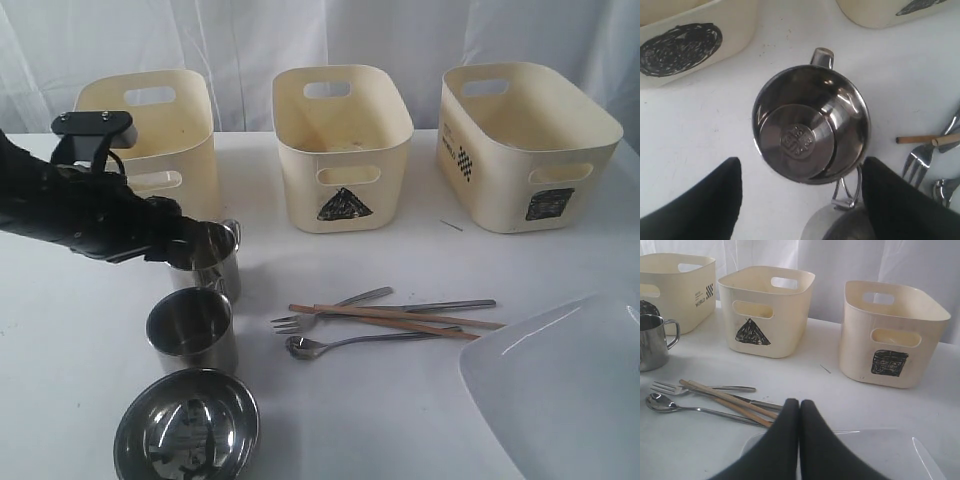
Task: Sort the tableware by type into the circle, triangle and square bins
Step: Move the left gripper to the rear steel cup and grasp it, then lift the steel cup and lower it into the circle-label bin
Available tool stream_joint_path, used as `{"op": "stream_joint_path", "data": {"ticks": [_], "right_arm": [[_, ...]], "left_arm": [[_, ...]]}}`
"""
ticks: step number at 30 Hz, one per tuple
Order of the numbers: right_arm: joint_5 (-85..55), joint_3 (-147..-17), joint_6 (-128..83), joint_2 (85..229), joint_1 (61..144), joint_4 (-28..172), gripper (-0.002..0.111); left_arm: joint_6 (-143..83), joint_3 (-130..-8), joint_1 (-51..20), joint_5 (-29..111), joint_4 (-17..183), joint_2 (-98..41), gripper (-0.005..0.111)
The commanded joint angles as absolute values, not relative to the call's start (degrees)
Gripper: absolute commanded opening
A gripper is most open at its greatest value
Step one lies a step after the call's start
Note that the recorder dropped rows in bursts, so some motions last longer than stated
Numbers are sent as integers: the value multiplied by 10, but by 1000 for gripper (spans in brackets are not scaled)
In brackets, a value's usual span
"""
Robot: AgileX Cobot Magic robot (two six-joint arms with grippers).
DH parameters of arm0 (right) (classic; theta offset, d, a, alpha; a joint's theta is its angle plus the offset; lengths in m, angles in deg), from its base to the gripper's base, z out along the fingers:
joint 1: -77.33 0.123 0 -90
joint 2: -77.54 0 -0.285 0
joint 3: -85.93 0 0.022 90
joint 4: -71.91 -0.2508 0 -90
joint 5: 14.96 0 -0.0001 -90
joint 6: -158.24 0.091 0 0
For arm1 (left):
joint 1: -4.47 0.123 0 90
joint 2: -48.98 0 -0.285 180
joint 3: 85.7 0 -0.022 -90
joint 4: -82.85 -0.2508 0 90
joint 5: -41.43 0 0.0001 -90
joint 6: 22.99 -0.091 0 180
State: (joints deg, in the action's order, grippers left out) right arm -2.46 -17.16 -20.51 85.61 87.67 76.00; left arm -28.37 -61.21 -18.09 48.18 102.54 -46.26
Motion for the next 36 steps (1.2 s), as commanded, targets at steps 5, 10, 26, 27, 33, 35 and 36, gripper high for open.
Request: {"op": "stream_joint_path", "data": {"ticks": [5,10,26,27,33,35,36], "right_arm": [[-24,-168,-195,853,870,763,0],[-24,-168,-191,853,870,763,0],[-24,-168,-191,853,870,763,0],[-24,-168,-191,853,870,763,0],[-24,-168,-190,853,870,763,0],[-24,-168,-190,853,870,763,0],[-24,-168,-190,853,870,763,0]], "left_arm": [[-286,-649,-179,469,1038,-527,71],[-284,-665,-171,469,1038,-559,71],[-283,-669,-162,451,1038,-615,34],[-283,-669,-162,445,1038,-614,27],[-283,-688,-162,436,1038,-612,0],[-283,-698,-162,434,1038,-606,0],[-283,-703,-162,434,1038,-602,0]]}}
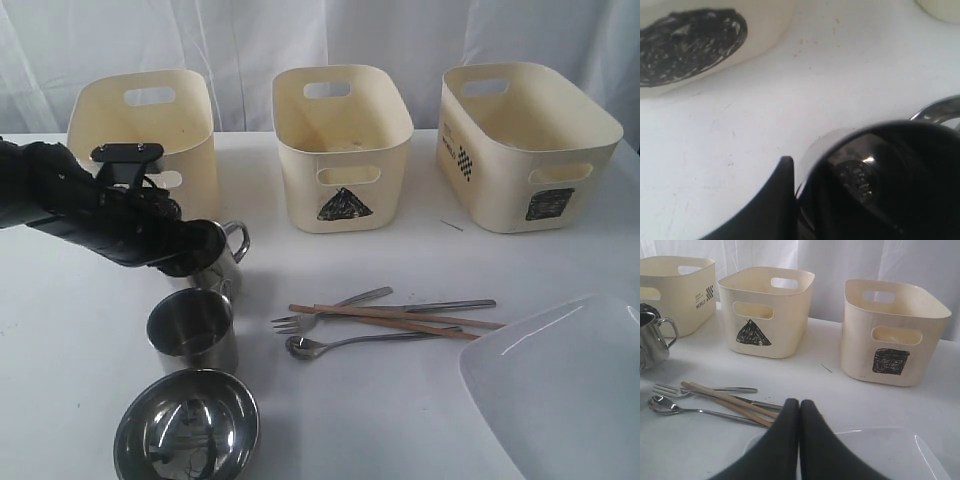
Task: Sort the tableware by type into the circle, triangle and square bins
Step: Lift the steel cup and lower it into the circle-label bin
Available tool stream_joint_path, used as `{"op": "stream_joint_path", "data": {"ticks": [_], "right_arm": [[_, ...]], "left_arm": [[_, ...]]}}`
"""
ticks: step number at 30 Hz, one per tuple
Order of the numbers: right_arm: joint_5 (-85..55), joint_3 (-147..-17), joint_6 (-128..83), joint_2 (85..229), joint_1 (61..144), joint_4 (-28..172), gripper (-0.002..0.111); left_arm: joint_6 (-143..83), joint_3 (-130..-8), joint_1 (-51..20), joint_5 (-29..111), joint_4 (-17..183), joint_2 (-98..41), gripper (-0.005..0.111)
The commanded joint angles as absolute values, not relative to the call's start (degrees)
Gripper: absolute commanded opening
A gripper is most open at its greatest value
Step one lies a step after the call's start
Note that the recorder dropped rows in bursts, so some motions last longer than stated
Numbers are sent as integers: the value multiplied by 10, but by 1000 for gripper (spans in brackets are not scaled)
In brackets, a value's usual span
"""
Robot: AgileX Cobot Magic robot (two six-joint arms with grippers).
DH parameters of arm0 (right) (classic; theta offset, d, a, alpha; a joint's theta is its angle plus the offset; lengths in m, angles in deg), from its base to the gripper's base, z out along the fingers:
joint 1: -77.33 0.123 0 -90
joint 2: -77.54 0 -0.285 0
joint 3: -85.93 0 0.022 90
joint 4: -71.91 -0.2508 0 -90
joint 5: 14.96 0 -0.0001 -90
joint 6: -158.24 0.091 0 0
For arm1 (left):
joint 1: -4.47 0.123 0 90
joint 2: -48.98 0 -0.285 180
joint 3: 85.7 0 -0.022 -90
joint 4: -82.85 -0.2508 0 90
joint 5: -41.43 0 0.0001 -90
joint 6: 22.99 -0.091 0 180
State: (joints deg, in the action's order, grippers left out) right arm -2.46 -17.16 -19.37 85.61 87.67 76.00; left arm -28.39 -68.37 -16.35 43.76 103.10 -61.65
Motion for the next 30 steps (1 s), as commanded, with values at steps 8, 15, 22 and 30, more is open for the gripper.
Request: {"op": "stream_joint_path", "data": {"ticks": [8,15,22,30], "right_arm": [[-24,-168,-190,853,870,763,0],[-24,-168,-190,853,870,763,0],[-24,-168,-190,853,870,763,0],[-24,-168,-190,853,870,763,0]], "left_arm": [[-294,-726,-168,464,1032,-540,0],[-305,-726,-168,466,1014,-451,0],[-363,-769,-153,484,1004,-399,0],[-367,-869,-62,454,993,-483,0]]}}
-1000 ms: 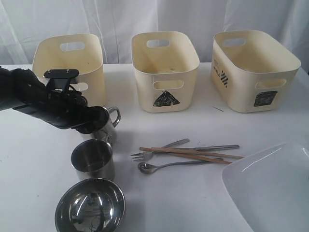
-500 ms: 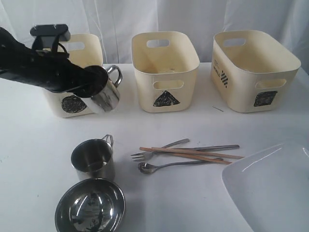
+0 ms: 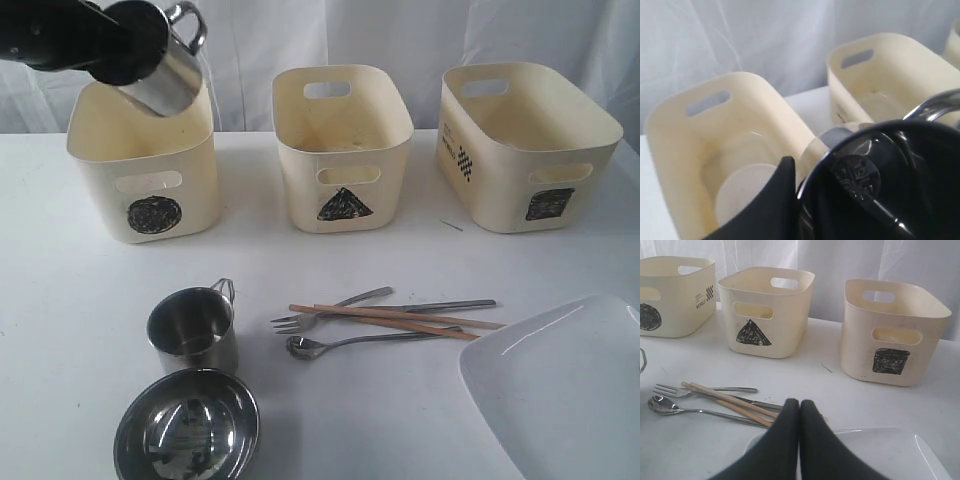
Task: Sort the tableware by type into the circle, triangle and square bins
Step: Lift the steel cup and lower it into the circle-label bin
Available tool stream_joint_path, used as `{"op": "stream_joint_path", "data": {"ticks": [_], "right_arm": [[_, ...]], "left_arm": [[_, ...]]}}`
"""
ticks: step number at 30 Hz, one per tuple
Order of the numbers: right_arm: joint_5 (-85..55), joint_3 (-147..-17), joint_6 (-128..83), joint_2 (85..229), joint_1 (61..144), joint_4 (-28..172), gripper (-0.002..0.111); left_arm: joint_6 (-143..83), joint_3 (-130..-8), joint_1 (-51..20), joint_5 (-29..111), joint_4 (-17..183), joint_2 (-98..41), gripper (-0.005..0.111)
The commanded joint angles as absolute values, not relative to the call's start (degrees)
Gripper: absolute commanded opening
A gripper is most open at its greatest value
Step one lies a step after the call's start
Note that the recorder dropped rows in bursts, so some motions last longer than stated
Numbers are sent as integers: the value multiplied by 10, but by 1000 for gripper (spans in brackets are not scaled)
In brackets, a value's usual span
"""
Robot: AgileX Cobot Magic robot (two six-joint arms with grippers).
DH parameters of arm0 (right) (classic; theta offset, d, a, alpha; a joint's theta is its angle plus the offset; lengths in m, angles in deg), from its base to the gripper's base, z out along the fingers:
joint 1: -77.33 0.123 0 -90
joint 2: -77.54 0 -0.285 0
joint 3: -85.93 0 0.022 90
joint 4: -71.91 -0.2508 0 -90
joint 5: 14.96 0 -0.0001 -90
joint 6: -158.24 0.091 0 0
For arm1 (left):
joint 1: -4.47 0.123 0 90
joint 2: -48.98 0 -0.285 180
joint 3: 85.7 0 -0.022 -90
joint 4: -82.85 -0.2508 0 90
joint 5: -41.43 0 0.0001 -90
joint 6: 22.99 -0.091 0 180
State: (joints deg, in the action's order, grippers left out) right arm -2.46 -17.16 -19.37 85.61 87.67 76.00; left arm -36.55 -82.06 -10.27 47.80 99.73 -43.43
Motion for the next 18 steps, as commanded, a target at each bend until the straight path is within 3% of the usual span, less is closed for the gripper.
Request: {"op": "stream_joint_path", "data": {"ticks": [1,18], "right_arm": [[-24,-168,-190,853,870,763,0],[-24,-168,-190,853,870,763,0]], "left_arm": [[-367,-882,-54,451,988,-497,0],[-367,-995,-29,447,958,-739,0]]}}
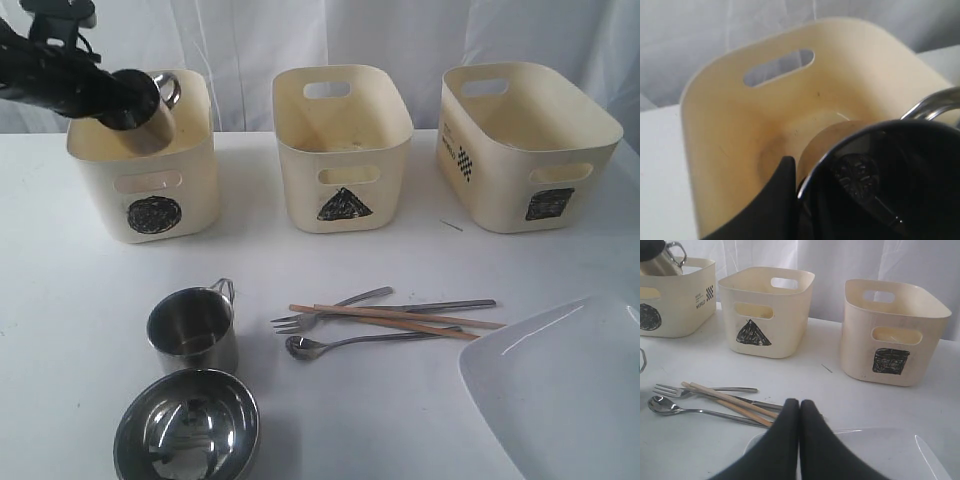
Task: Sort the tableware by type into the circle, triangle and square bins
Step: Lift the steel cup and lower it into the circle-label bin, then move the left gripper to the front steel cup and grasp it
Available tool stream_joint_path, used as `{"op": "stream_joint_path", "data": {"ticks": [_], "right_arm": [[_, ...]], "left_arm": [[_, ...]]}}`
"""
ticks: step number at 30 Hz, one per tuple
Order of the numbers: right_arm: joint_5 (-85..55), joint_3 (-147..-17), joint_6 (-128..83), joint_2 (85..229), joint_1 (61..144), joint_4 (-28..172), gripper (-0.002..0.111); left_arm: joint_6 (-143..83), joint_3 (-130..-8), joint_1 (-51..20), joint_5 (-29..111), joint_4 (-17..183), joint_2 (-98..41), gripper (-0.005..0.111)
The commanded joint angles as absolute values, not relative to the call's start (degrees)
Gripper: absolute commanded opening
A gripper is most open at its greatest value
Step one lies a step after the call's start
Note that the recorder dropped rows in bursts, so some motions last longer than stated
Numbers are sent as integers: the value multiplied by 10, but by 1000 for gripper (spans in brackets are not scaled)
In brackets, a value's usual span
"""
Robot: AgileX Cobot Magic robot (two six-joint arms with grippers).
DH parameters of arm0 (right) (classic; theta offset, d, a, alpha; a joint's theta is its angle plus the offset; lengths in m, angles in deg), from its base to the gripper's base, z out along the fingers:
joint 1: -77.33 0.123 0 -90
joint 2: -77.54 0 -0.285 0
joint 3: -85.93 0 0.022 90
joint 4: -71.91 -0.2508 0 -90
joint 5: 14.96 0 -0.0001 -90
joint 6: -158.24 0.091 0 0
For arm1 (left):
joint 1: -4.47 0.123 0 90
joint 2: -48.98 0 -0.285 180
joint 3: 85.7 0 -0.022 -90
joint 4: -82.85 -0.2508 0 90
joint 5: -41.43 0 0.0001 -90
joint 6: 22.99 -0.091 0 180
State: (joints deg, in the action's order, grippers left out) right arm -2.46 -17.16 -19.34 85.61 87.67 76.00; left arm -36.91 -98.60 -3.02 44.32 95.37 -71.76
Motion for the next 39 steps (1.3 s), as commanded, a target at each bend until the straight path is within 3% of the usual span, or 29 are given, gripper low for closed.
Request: {"op": "stream_joint_path", "data": {"ticks": [1,7,12,16,27,31,39], "right_arm": [[-24,-168,-190,853,870,763,0],[-24,-168,-190,853,870,763,0],[-24,-168,-190,853,870,763,0],[-24,-168,-190,853,870,763,0],[-24,-168,-190,853,870,763,0],[-24,-168,-190,853,870,763,0],[-24,-168,-190,853,870,763,0]], "left_arm": [[-367,-995,-29,447,958,-743,0],[-367,-1006,-29,478,958,-750,3],[-367,-1013,-29,522,961,-746,25],[-367,-1013,-29,568,961,-723,34],[-365,-987,-31,715,949,-534,35],[-363,-903,-36,759,958,-427,35],[-374,-693,-129,726,978,-298,35]]}}
